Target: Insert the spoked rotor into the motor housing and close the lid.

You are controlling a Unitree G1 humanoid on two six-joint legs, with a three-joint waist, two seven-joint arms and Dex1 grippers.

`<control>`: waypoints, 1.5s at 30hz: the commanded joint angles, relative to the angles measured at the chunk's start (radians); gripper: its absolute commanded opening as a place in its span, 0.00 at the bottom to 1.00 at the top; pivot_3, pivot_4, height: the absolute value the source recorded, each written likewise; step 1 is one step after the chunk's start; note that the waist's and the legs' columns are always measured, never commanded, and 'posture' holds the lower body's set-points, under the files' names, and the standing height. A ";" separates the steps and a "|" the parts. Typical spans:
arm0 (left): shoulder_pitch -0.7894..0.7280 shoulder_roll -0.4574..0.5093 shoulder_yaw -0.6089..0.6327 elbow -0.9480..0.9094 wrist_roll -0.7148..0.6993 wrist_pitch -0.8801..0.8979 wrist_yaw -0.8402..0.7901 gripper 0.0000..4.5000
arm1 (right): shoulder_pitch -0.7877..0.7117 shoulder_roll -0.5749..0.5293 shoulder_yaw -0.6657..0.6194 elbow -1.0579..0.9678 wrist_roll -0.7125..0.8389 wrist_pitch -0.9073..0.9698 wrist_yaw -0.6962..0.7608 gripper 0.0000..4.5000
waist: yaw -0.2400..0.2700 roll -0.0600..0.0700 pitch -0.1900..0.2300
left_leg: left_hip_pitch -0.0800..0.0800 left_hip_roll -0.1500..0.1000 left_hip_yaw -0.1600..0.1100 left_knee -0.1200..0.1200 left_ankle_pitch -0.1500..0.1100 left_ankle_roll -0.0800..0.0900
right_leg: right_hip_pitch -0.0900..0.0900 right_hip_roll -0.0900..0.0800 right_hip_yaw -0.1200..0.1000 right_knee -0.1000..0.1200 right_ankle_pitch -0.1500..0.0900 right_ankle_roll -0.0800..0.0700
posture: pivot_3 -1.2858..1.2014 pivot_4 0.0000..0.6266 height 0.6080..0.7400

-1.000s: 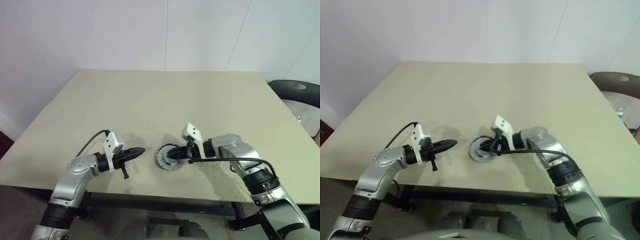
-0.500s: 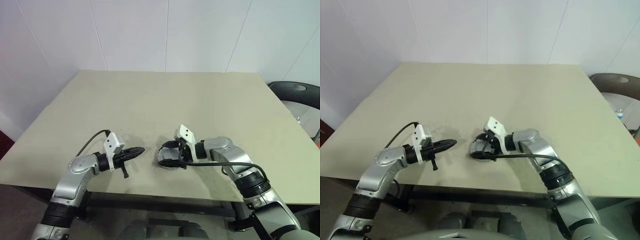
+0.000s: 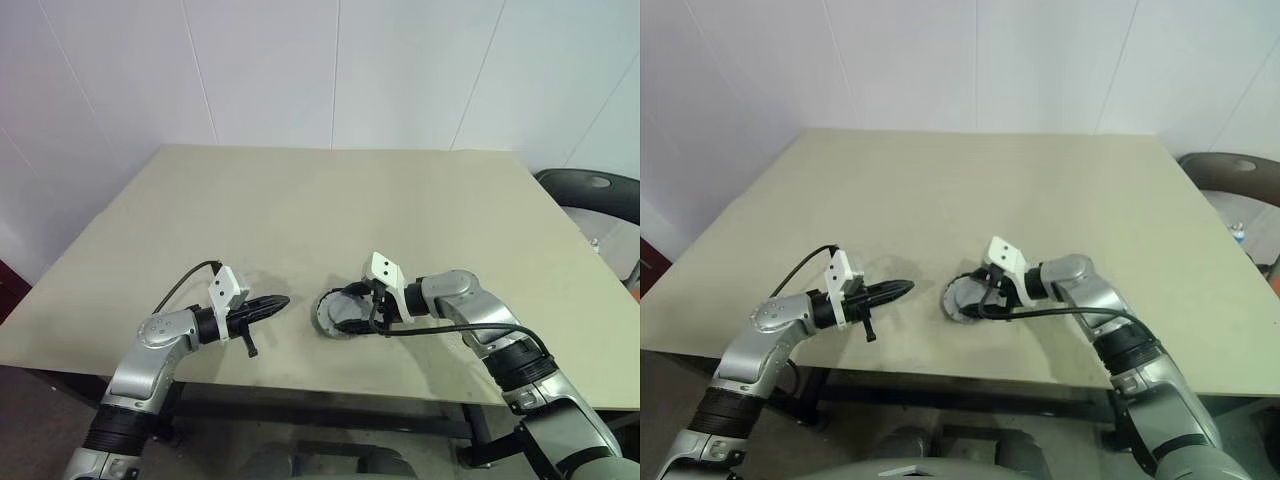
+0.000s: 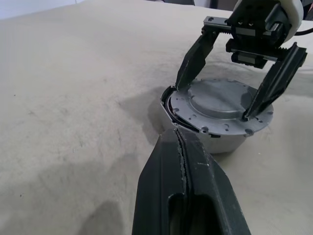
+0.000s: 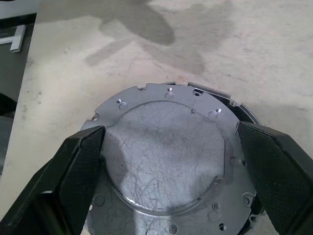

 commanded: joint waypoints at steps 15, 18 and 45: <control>-0.016 -0.003 0.003 0.051 0.026 -0.073 -0.011 0.00 | -0.028 0.097 -0.128 0.076 0.039 -0.002 -0.090 0.86 | -0.001 0.002 0.002 | -0.002 0.001 0.000 -0.002 0.000 0.000 | -0.002 0.001 0.000 0.000 0.002 -0.002 | 0.52 0.00 1.00; -0.014 -0.006 0.003 0.055 0.027 -0.078 -0.012 0.00 | -0.029 0.087 -0.115 0.085 0.022 -0.013 -0.092 0.86 | 0.000 0.002 0.002 | -0.002 0.001 0.000 -0.002 0.000 0.000 | -0.002 0.001 0.000 0.000 0.002 -0.002 | 0.52 0.00 1.00; -0.025 -0.018 -0.010 0.078 0.052 -0.092 -0.011 0.00 | 0.010 0.037 -0.055 0.058 -0.018 -0.006 0.006 0.72 | 0.000 0.004 0.003 | -0.003 0.001 0.000 -0.006 -0.002 0.003 | -0.002 0.000 -0.001 -0.010 0.004 0.001 | 0.52 0.00 1.00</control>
